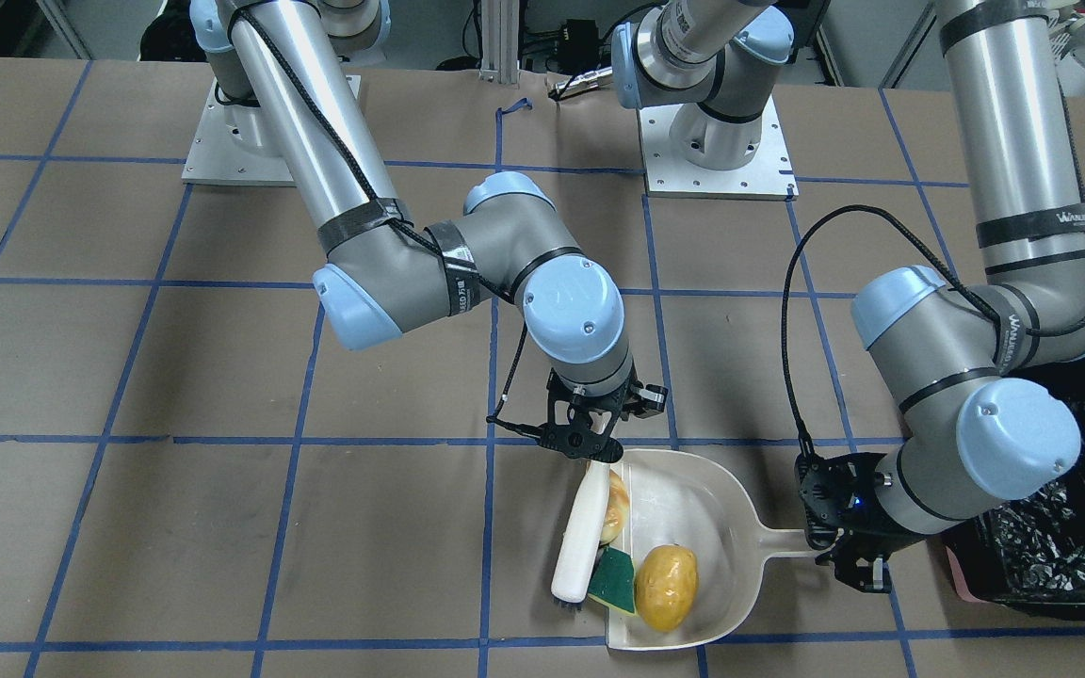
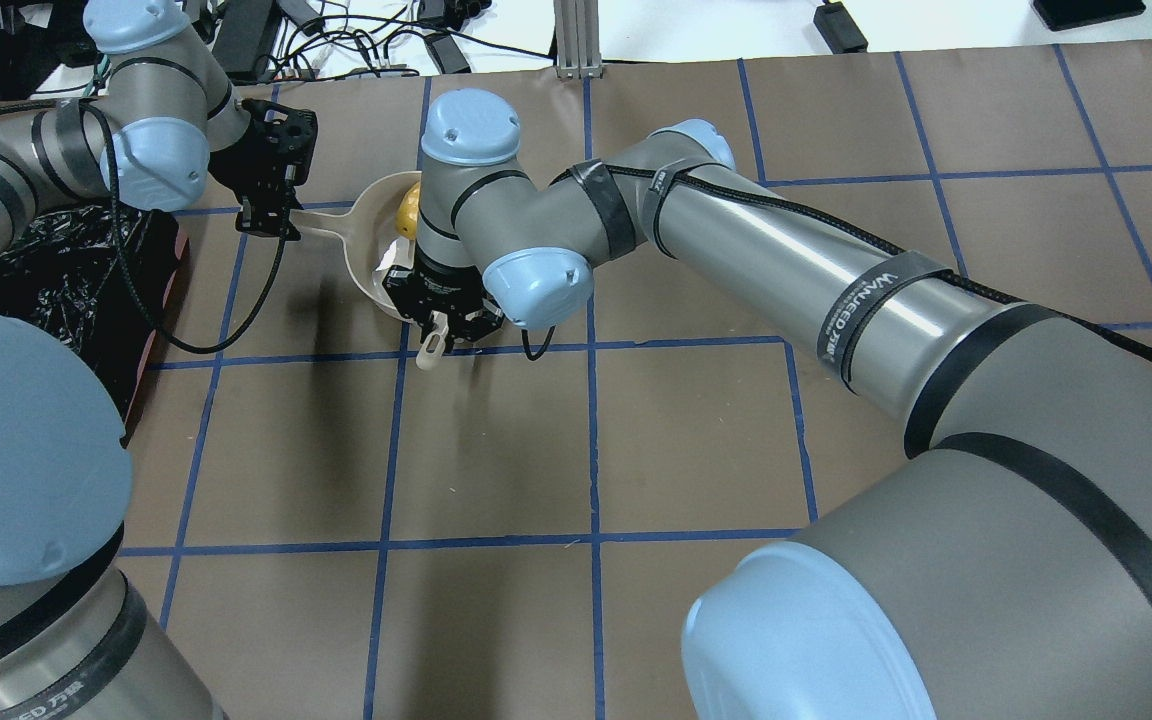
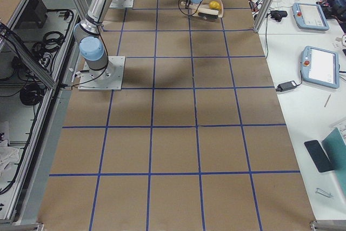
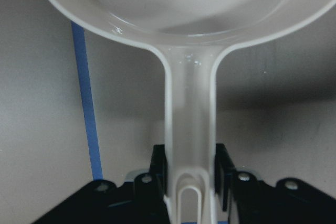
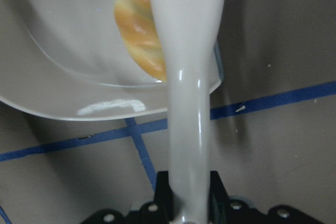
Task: Sweep and dump trash into bin
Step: 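Sweep the items with the right gripper's brush into the left gripper's dustpan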
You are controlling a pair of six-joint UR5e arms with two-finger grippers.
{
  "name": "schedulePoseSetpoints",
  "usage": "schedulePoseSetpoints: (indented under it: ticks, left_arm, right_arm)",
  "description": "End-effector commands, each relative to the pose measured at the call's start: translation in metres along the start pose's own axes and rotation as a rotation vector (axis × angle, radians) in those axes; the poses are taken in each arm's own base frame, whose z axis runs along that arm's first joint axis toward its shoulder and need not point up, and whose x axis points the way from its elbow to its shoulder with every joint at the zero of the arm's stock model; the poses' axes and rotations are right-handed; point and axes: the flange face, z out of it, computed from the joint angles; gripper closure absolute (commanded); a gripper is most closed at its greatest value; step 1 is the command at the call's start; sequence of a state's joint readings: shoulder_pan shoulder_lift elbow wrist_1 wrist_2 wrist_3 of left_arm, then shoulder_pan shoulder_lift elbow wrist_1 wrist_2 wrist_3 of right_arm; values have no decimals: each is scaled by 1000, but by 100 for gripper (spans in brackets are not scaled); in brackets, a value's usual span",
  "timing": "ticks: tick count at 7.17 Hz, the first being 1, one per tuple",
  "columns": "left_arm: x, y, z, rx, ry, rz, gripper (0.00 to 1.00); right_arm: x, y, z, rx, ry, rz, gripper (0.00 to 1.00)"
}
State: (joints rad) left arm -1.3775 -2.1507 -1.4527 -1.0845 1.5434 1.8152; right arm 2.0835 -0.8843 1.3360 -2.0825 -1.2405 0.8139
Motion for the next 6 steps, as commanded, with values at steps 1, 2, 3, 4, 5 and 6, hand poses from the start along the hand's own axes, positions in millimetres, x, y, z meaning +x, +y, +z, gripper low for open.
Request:
schedulePoseSetpoints:
  ticks: [1, 2, 3, 4, 5, 6]
  left_arm:
    - [1, 0, 0, 0, 0, -1, 76]
    - [1, 0, -2, 1, -3, 1, 76]
    - [1, 0, -4, 9, -7, 0, 76]
    - [1, -1, -6, 10, -10, 0, 76]
    - [1, -1, -7, 11, -12, 0, 76]
    - [1, -1, -6, 13, -11, 0, 76]
  right_arm:
    - [-21, 12, -6, -13, -49, -7, 100]
    - [-27, 14, -9, -10, -57, -14, 100]
    - [-26, 15, -9, -8, -49, -16, 100]
    - [-24, 14, -13, -2, -39, -16, 100]
    - [-21, 13, -15, 14, -16, -8, 100]
    - [-19, 10, -20, 18, -17, -2, 100]
